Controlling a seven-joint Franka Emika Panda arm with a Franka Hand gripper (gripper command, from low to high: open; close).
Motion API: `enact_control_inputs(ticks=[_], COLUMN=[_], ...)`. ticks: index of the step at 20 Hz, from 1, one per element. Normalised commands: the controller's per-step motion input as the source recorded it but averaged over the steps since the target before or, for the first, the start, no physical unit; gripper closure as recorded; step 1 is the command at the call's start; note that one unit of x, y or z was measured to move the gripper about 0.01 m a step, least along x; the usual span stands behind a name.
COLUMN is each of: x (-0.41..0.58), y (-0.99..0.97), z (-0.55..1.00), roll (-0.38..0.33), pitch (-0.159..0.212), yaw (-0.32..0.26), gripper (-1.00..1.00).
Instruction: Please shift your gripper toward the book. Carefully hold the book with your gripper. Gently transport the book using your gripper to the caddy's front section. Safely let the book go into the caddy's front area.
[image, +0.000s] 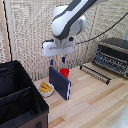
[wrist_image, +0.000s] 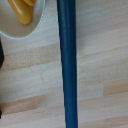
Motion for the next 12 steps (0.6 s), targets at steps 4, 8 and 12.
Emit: enact_control_inputs(ticks=[4, 8, 12], x=[0.225, 0.187, 0.156], y=[-0.03, 0.00, -0.04], z=[-0.37, -0.29, -0.26], roll=[0.000, 0.000, 0.000], pitch=[0.023, 0.021, 0.001], yaw=[0.069, 0.075, 0.084], gripper=[-1.00, -1.00, -1.00])
